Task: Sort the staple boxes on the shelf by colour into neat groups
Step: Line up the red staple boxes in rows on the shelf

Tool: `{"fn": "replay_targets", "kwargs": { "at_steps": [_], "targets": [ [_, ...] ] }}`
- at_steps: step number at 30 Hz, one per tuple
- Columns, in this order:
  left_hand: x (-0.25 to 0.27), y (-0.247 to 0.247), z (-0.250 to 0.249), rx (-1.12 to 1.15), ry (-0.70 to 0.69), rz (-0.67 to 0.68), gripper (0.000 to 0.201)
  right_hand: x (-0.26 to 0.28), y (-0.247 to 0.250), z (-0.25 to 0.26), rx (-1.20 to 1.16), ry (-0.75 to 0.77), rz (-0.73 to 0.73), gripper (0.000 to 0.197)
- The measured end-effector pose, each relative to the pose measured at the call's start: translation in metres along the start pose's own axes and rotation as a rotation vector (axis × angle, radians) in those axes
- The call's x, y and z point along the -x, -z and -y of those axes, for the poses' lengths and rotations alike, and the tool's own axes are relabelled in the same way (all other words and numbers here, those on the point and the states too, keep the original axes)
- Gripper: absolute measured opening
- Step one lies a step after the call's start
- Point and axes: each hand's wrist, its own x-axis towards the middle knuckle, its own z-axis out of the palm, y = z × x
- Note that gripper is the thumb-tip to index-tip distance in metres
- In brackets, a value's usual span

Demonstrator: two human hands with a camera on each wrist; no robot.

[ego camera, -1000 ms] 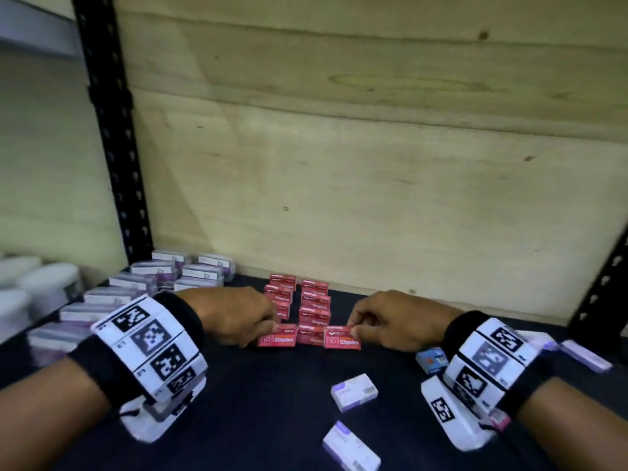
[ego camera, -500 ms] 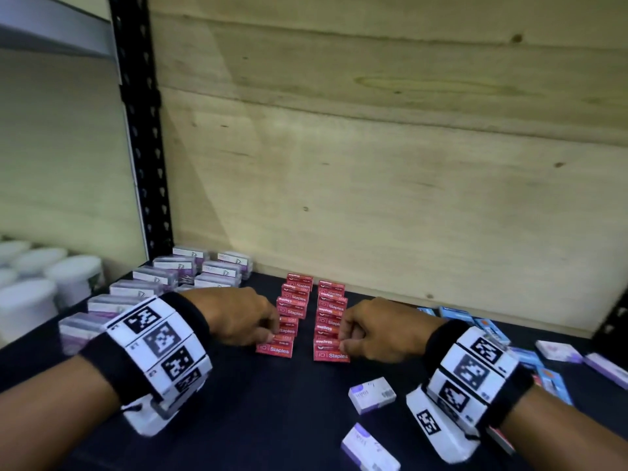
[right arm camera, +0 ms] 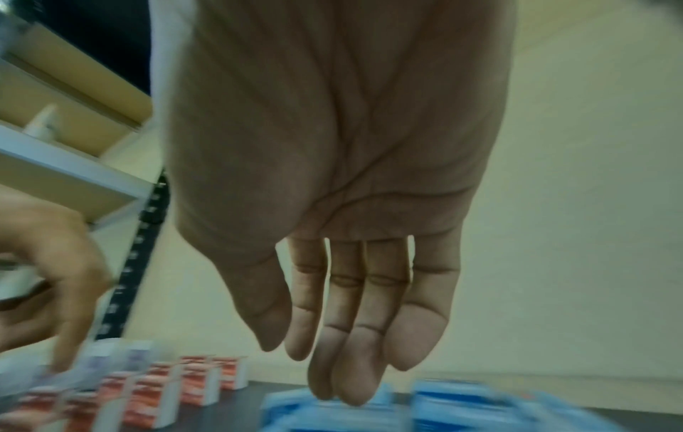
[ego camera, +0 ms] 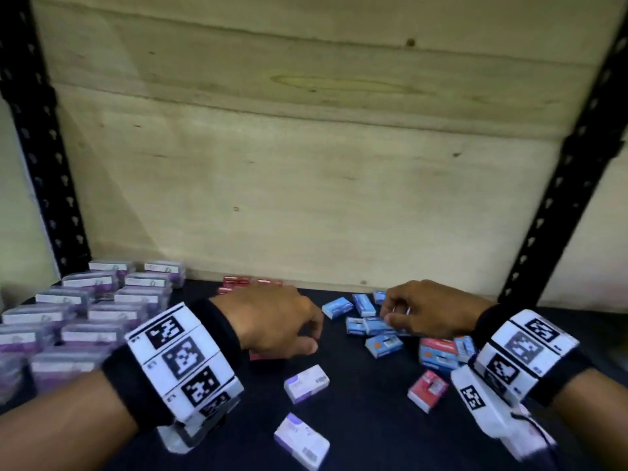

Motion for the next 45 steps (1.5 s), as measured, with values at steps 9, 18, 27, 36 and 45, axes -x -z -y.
{"fn": "replay_targets", "kwargs": {
  "at_steps": [9,18,27,36,45],
  "targets": [
    [-0.063,-0.014,-0.092,-0.025,-0.121,0.077,0.051,0.041,-0.009,-0.063,0.052,-0.204,0.044,0.022],
    [-0.077,-0.016,-0.123,-0.073,-0.048,0.167,0.062,0.033,-0.012,-0.07,0.131,-0.215,0.113,0.029],
    [-0.081,-0.013,-0.11,-0.058,-0.094,0.207,0.043,0.029,-0.014,-0.071,0.145,-0.214,0.184,0.028],
    [-0.085,-0.018,-0.105,0.001,-0.182,0.158,0.04,0.03,-0.012,-0.071,0.054,-0.241,0.026,0.028],
    [-0.081,-0.01,-0.099,0.019,-0.209,0.193,0.031,0.036,-0.014,-0.082,-0.043,-0.24,0.028,0.023]
  ]
}}
